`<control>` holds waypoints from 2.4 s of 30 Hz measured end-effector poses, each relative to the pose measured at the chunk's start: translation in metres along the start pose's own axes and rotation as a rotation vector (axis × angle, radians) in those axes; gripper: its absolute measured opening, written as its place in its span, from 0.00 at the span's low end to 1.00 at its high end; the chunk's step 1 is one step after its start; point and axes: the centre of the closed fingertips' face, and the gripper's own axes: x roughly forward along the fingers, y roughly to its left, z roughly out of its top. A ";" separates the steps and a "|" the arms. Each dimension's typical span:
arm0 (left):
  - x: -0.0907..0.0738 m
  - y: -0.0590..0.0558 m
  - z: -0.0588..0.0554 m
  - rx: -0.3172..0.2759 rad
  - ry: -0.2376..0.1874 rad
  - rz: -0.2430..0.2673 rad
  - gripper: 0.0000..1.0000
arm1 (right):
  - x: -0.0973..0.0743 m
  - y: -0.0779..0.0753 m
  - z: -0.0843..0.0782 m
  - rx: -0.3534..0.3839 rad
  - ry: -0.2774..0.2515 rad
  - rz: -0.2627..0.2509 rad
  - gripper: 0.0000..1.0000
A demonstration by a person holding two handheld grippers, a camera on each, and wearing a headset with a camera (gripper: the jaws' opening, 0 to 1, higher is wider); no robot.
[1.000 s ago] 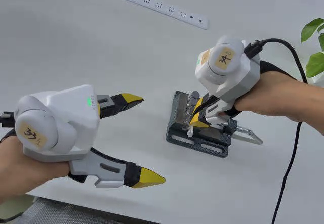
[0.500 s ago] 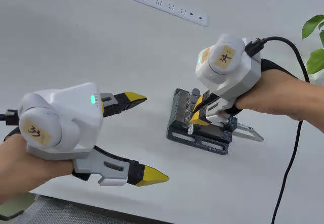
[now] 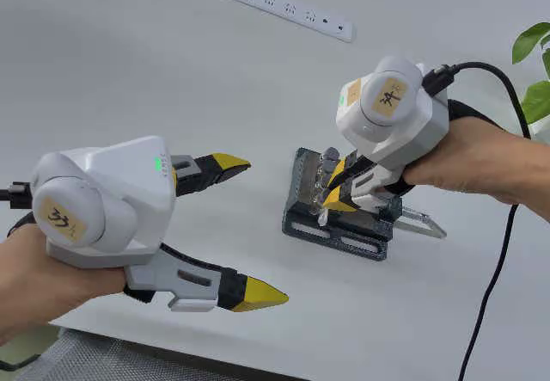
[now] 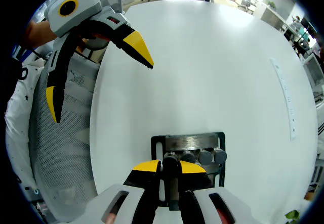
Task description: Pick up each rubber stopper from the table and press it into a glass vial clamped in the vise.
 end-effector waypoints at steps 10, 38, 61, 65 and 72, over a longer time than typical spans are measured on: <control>-0.001 0.000 -0.001 -0.002 -0.002 -0.001 0.87 | 0.000 0.001 0.000 0.012 -0.017 -0.008 0.10; 0.000 0.000 -0.003 -0.009 -0.002 -0.004 0.86 | -0.011 0.004 0.002 0.013 -0.066 -0.018 0.03; 0.000 0.002 -0.004 -0.019 -0.005 -0.002 0.85 | -0.005 0.002 0.001 -0.016 -0.042 -0.020 0.01; 0.000 0.002 -0.003 -0.020 -0.006 -0.002 0.85 | -0.005 0.002 0.001 -0.029 -0.037 -0.022 0.01; 0.000 0.003 -0.001 -0.023 -0.012 0.001 0.84 | -0.004 0.001 0.001 -0.029 -0.033 -0.016 0.02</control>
